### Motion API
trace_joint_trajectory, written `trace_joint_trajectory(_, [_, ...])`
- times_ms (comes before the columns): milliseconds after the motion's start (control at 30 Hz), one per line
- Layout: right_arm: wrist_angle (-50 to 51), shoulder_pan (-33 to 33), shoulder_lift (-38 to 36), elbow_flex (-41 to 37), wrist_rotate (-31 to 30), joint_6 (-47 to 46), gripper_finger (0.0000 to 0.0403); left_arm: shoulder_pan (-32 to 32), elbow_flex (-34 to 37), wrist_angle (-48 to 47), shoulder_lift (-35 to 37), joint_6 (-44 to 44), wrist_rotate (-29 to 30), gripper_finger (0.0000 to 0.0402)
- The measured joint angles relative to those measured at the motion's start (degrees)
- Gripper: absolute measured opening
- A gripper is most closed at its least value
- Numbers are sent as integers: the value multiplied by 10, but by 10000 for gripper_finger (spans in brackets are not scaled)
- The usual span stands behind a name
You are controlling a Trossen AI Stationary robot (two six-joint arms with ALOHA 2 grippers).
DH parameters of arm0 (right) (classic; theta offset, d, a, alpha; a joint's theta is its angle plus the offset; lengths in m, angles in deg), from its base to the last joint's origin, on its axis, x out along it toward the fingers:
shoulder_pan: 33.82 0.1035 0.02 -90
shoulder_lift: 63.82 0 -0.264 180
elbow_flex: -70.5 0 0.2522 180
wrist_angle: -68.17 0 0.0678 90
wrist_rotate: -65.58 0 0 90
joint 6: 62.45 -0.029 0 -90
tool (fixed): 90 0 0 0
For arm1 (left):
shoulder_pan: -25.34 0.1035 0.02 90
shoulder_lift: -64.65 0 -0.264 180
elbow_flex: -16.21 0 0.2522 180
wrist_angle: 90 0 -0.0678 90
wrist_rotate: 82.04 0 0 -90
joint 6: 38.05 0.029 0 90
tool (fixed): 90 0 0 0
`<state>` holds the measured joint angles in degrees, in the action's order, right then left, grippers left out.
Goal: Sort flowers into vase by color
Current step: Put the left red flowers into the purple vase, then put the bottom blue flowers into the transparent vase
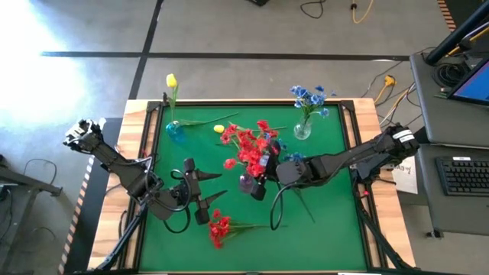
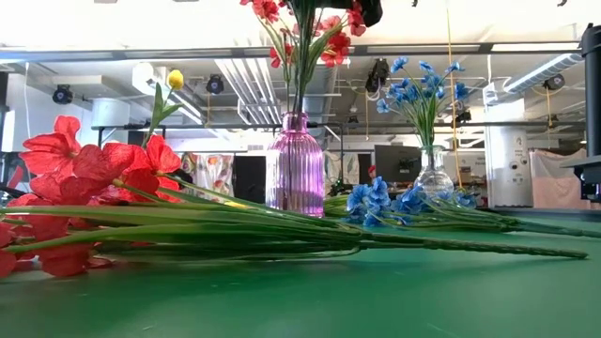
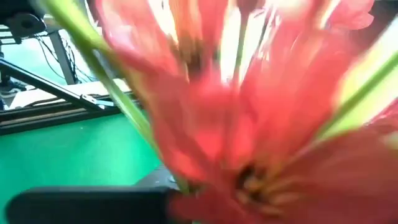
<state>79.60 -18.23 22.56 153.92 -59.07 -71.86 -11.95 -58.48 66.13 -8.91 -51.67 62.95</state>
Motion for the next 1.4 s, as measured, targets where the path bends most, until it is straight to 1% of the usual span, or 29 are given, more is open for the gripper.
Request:
trace_joint_trajectory(267, [22,0,0,-1,0,-3,160,0,0,-3,0,-5,0,217])
trace_joint_trajectory(500, [53,6,-7,1,2,-25,216,0,0,-19,0,-21,0,217])
trace_joint_trajectory(700, [58,14,-18,1,3,-30,266,0,0,-31,0,-34,0,217])
trace_joint_trajectory(800, [89,17,-30,4,15,-50,286,0,0,-35,0,-37,0,217])
trace_joint_trajectory(1000, [157,20,-58,5,52,-110,301,0,0,-60,0,-52,0,217])
trace_joint_trajectory(1300, [291,42,-100,5,91,-218,292,-13,-5,-82,5,-67,-1,217])
trace_joint_trajectory(1400, [344,46,-107,5,111,-260,290,-22,-21,-97,9,-65,-1,217])
